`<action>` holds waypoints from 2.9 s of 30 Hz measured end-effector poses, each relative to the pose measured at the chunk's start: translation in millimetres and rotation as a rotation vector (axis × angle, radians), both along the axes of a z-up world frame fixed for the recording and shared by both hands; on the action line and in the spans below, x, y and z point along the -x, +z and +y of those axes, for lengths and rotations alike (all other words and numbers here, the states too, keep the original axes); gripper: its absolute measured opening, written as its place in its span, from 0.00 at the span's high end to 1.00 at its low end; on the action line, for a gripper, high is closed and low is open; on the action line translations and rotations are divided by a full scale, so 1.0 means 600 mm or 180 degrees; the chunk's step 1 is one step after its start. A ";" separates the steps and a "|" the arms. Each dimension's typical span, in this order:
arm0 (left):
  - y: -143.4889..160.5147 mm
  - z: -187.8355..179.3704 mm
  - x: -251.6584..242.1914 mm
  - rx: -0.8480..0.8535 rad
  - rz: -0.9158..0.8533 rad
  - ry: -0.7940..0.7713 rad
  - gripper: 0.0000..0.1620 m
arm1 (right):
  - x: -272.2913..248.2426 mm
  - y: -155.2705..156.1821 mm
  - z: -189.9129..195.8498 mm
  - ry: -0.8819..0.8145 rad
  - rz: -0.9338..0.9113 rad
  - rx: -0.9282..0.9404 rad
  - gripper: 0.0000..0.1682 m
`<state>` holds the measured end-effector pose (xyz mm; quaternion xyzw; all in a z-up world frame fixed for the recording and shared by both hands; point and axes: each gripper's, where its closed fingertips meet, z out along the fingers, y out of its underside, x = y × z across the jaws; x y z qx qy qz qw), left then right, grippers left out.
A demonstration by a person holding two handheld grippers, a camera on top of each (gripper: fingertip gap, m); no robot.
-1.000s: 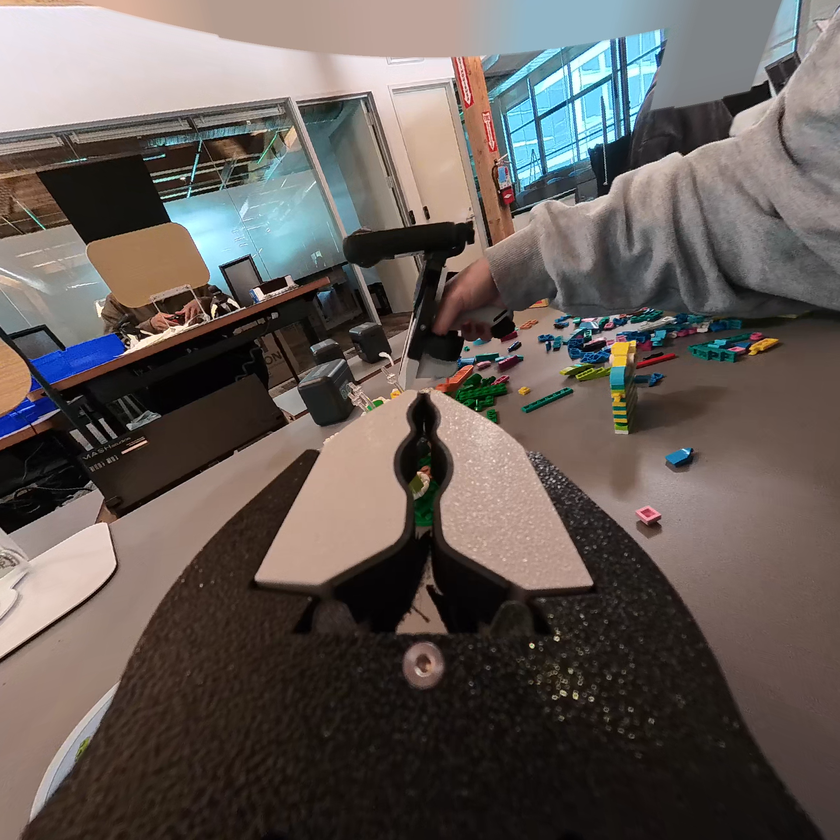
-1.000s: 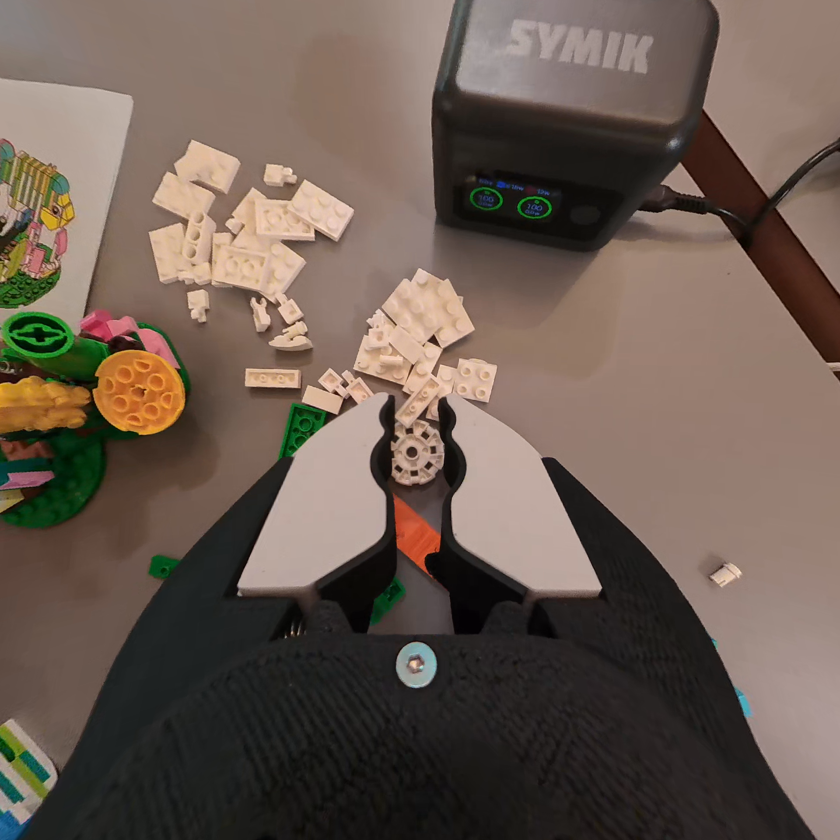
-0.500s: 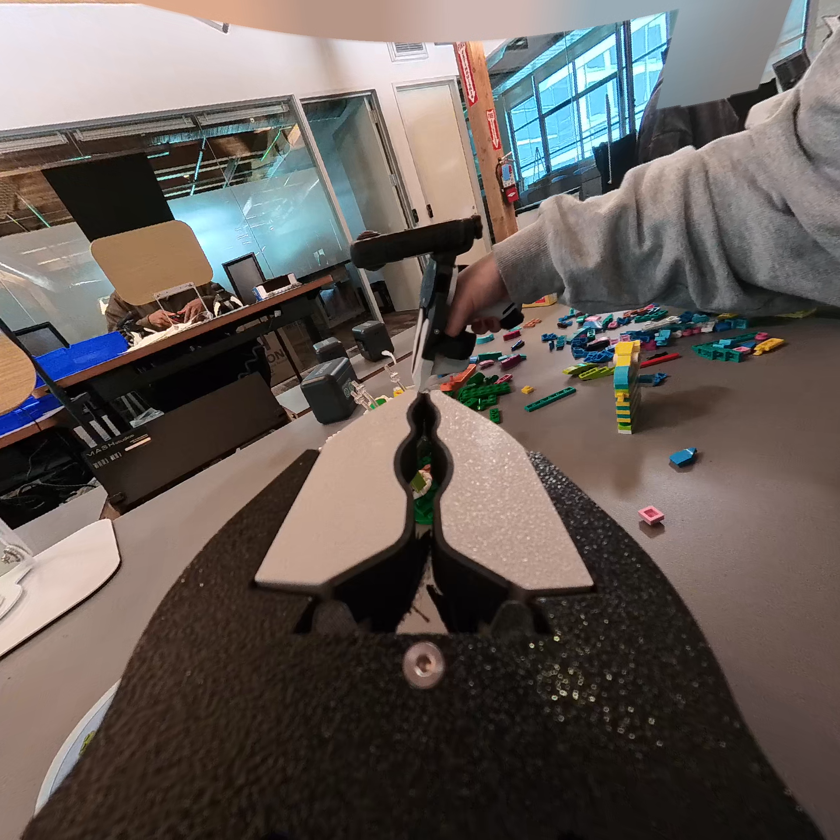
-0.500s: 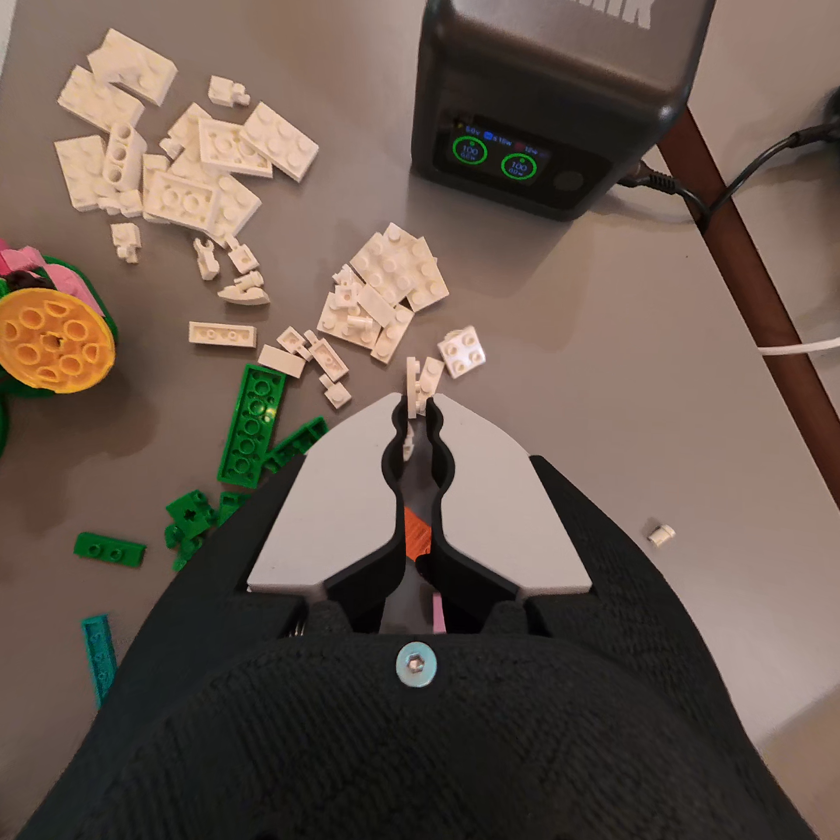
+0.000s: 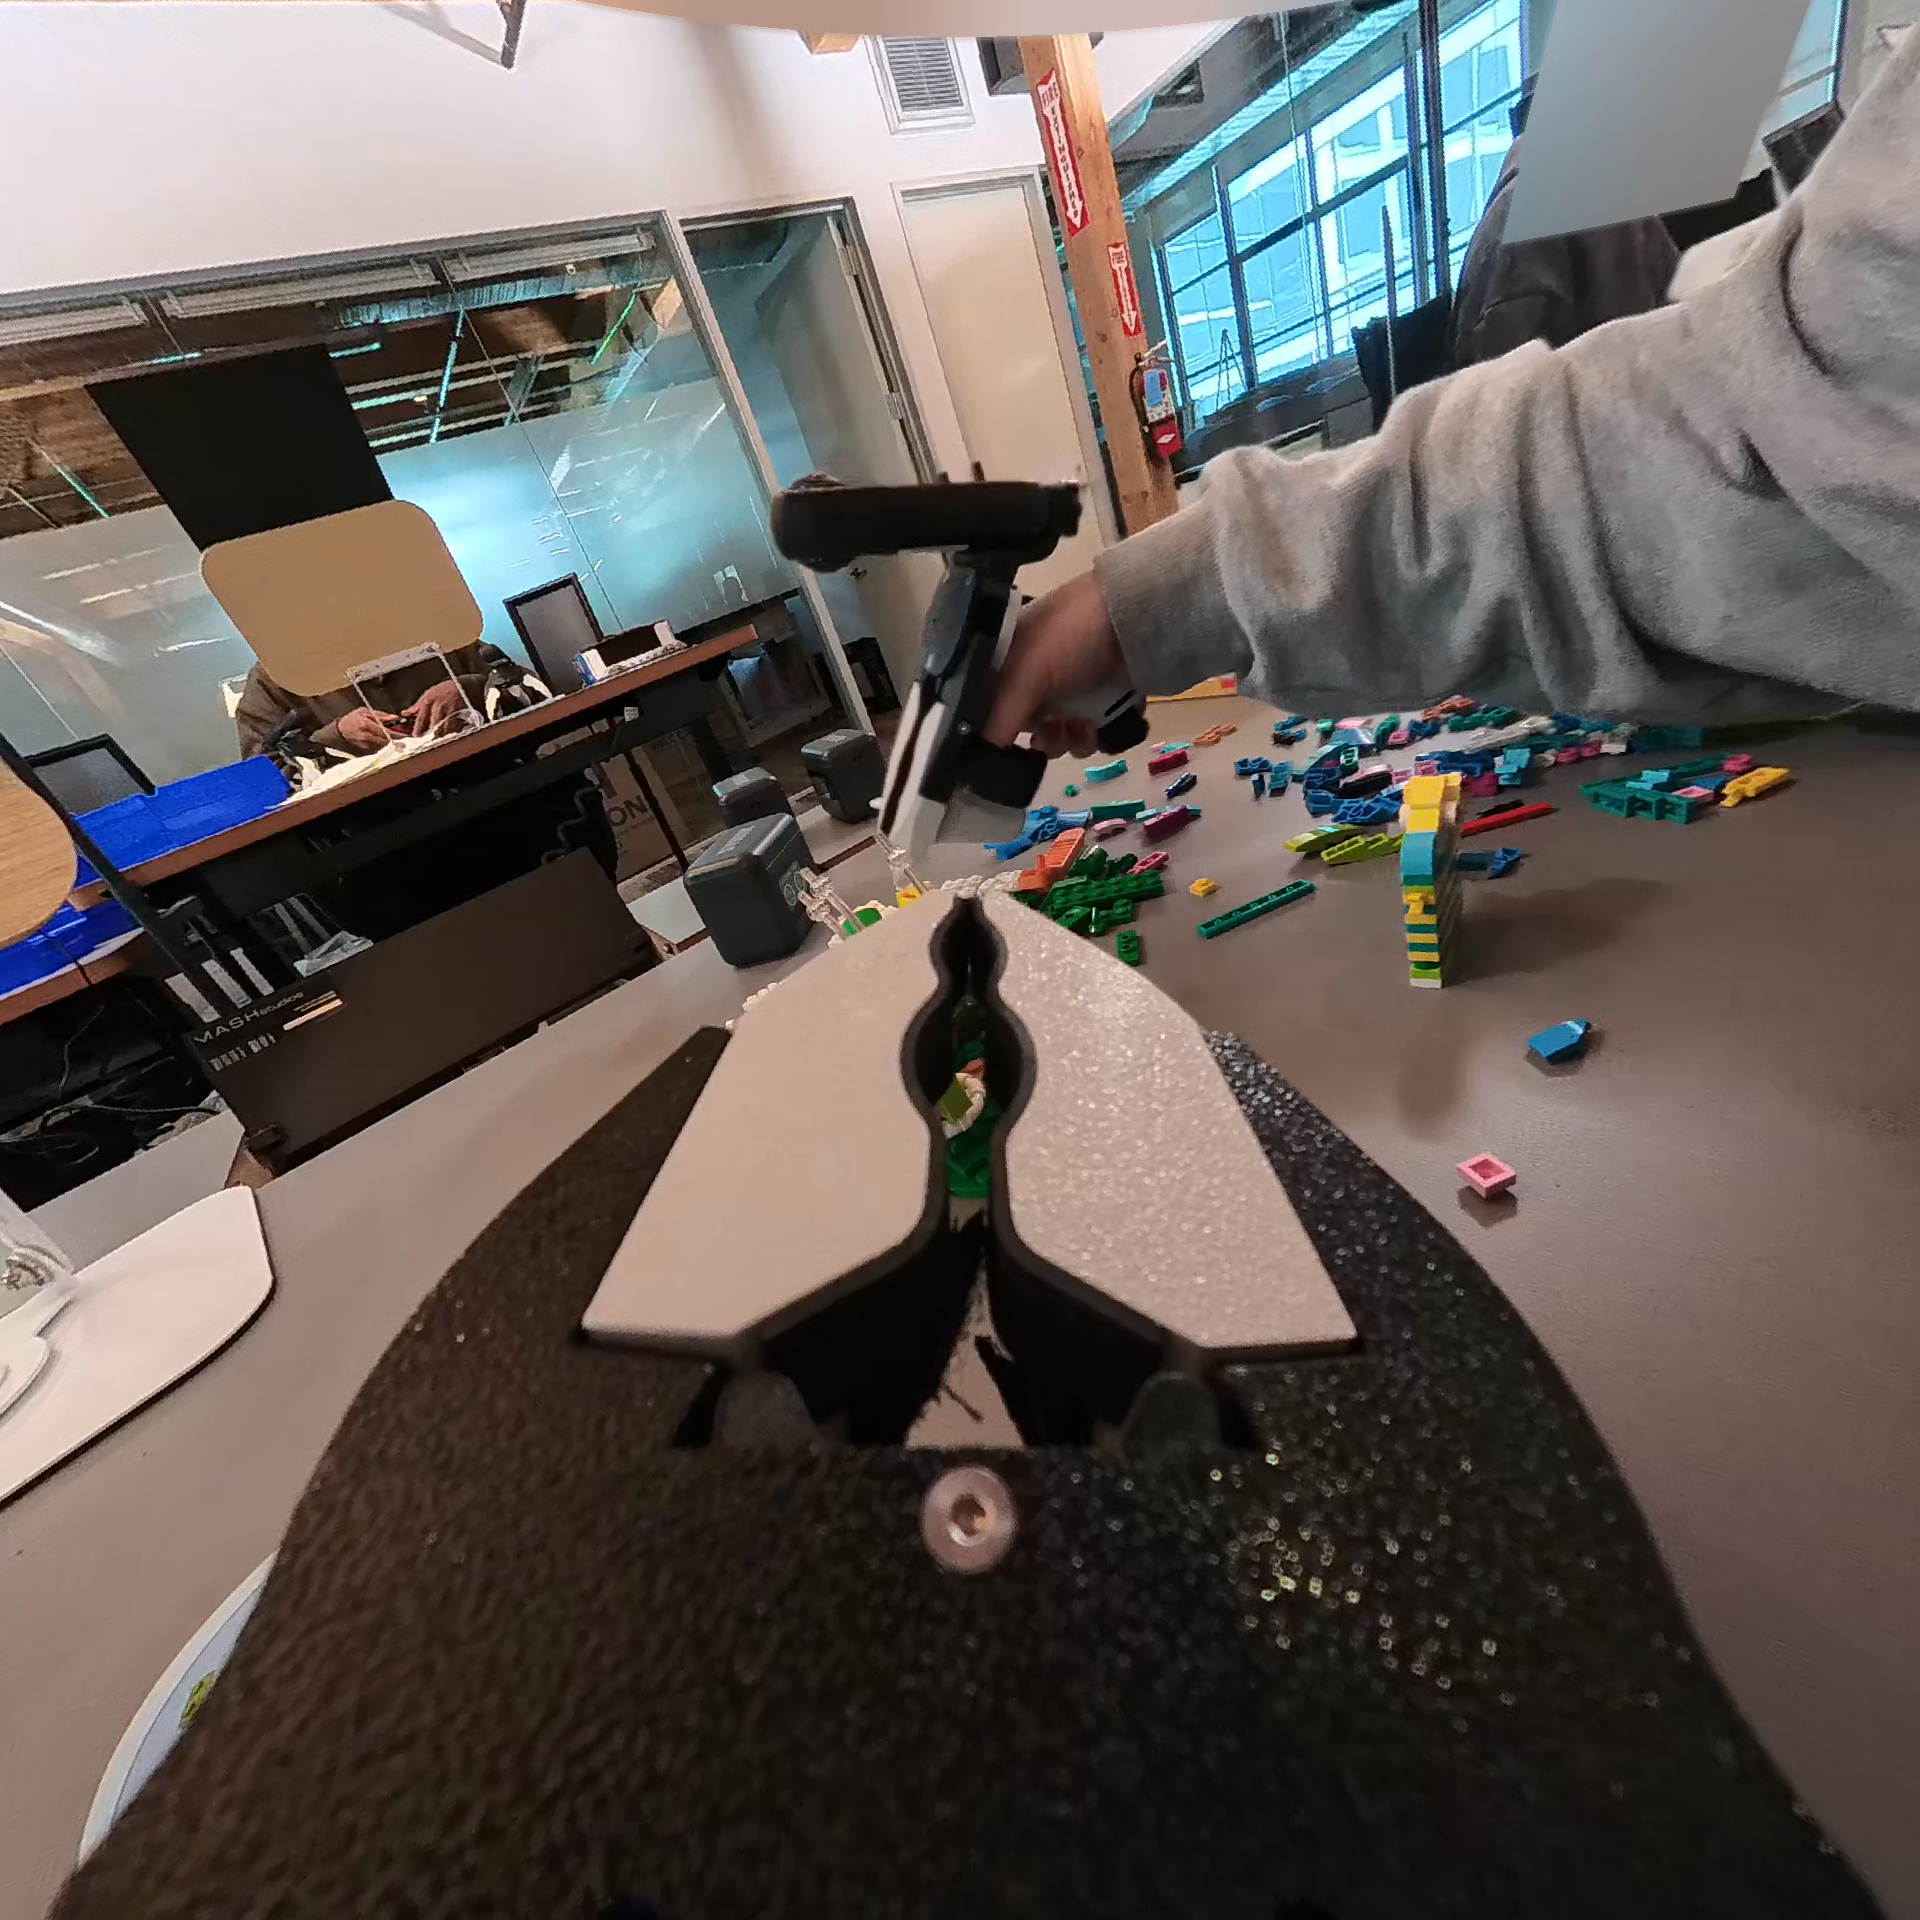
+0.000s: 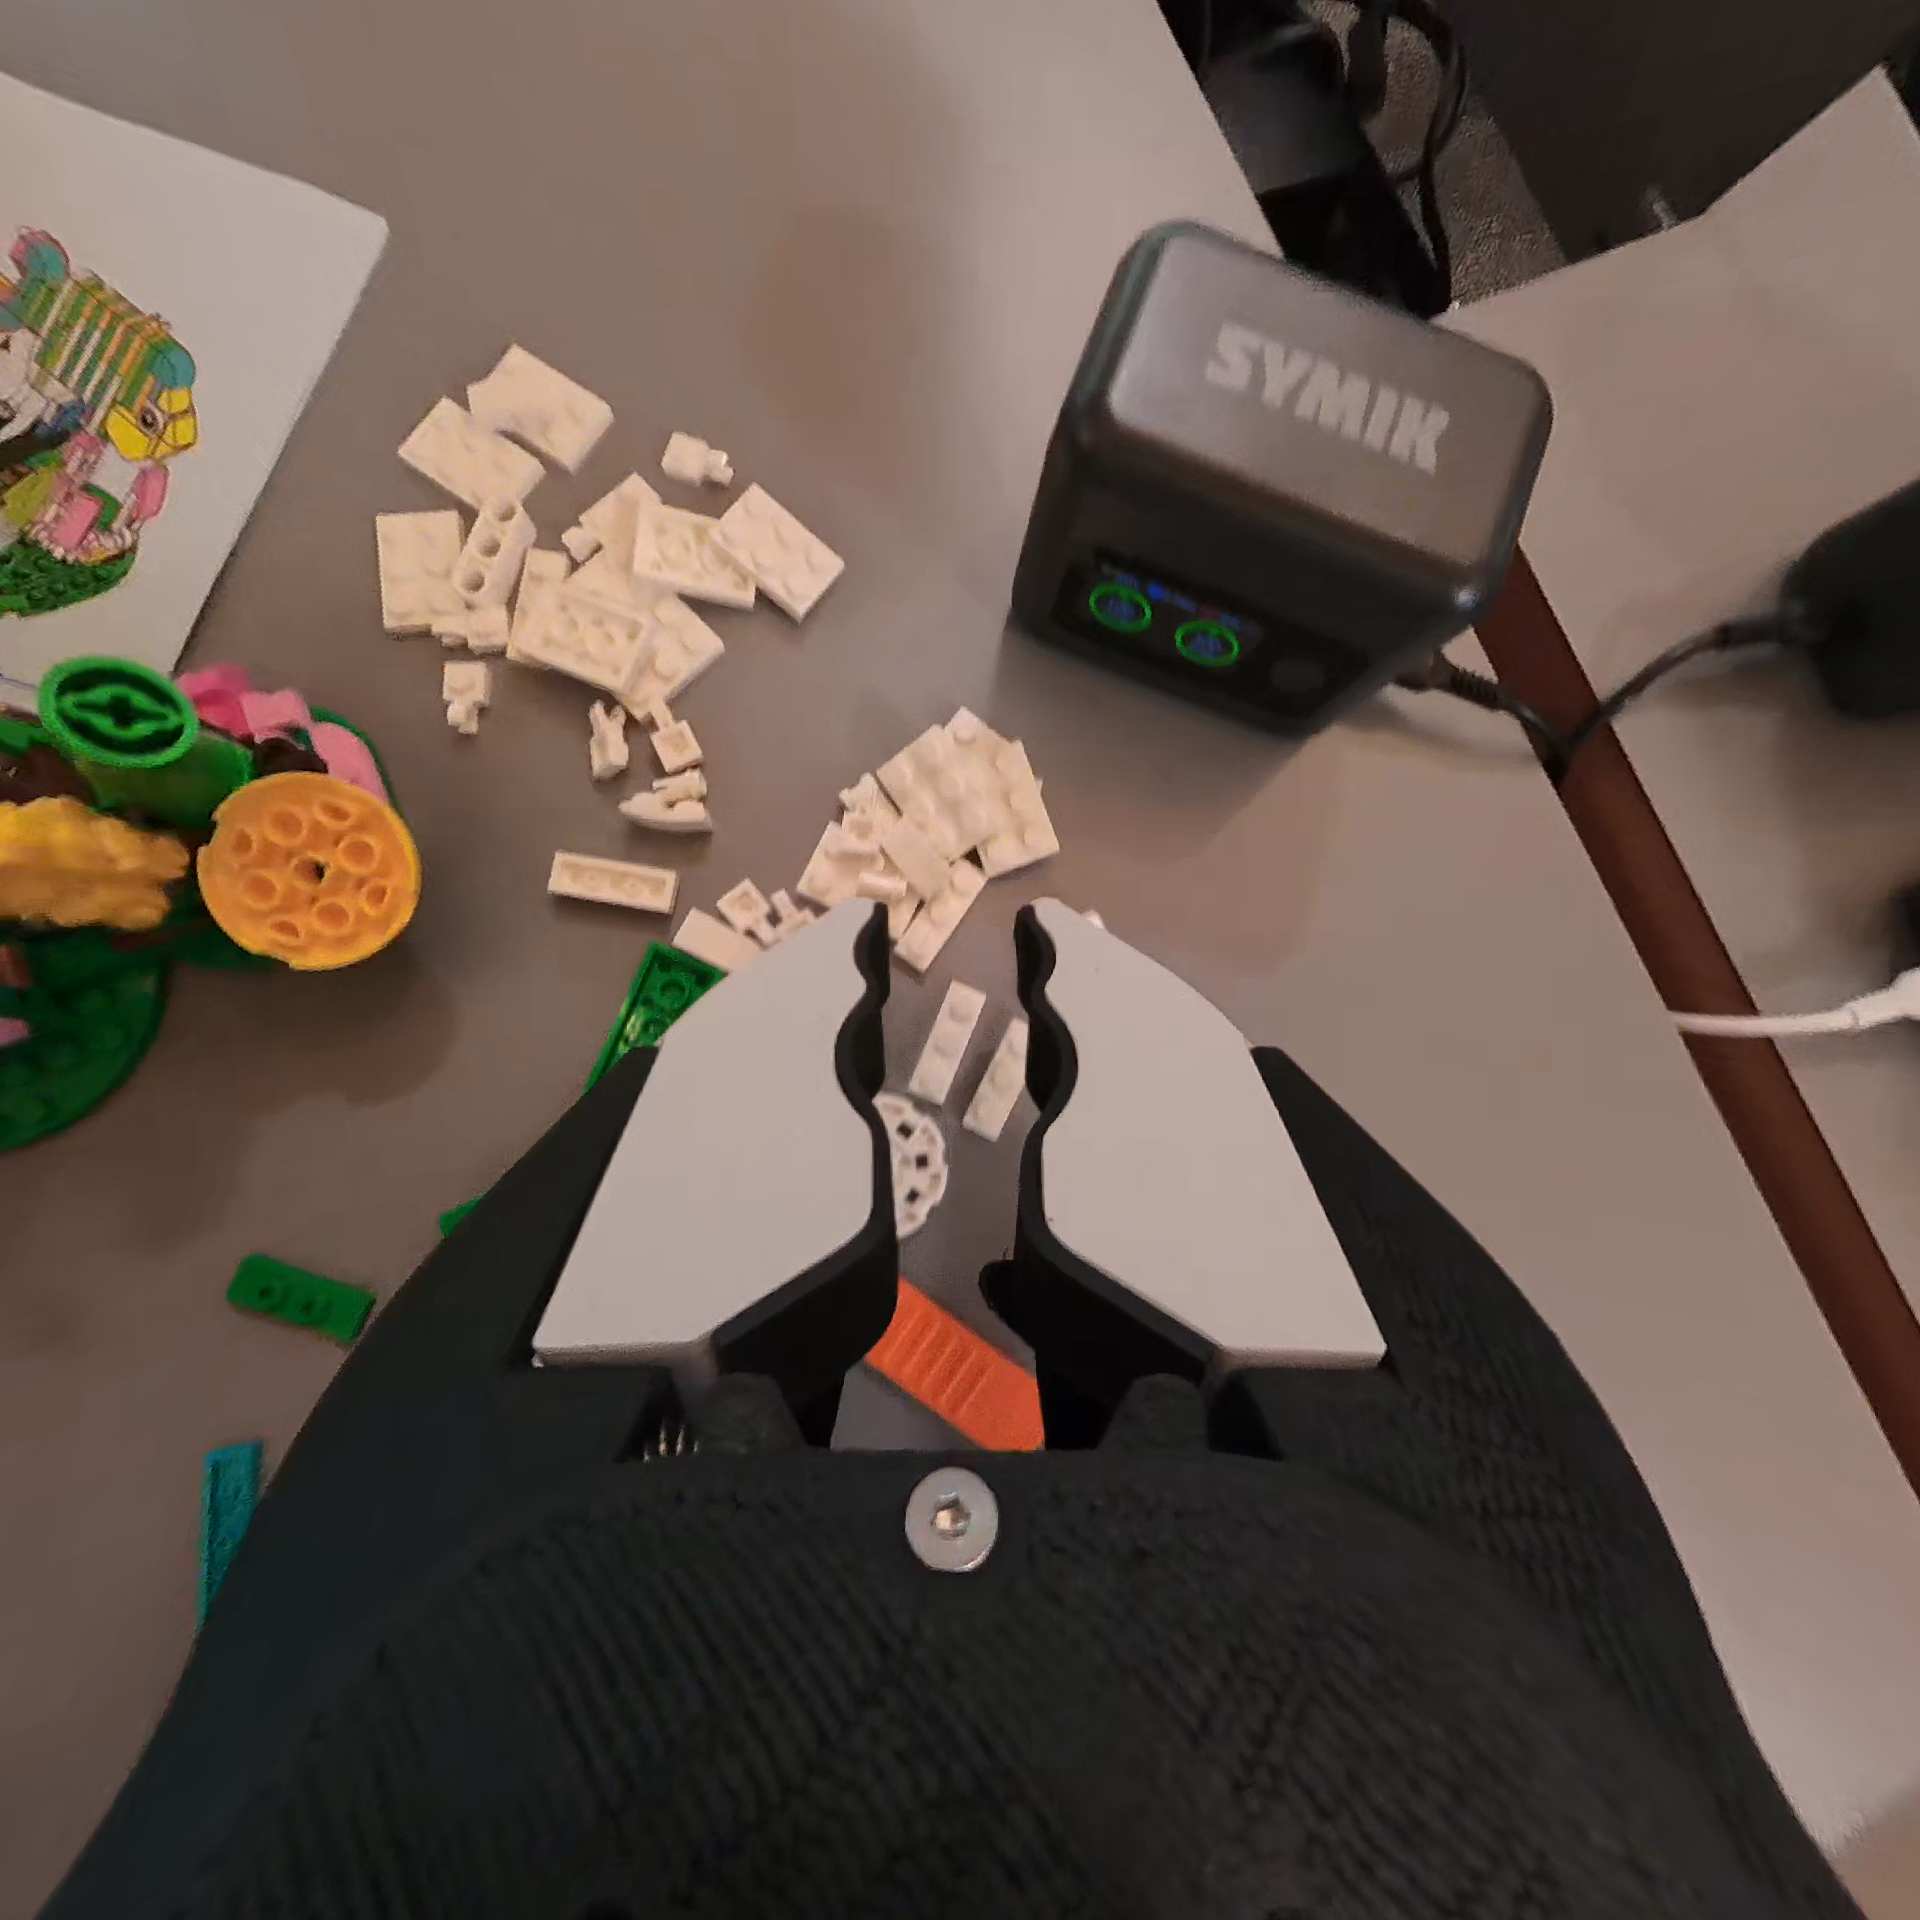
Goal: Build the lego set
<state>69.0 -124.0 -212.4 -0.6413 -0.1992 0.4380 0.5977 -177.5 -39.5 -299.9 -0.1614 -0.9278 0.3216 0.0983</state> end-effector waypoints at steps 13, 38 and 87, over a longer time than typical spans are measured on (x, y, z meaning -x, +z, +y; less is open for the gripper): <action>0.001 -0.002 0.002 -0.0045 -0.0010 0.0007 1.00 | -0.046 -0.028 -0.034 0.0564 -0.0552 -0.0017 0.89; -0.003 -0.003 0.004 -0.0068 -0.0021 0.0018 1.00 | 0.023 0.014 0.273 -0.1462 -0.0048 -0.0081 0.94; 0.015 -0.057 0.022 -0.0561 0.0101 0.0397 1.00 | -0.099 0.073 0.437 -0.1364 0.0230 -0.0429 1.00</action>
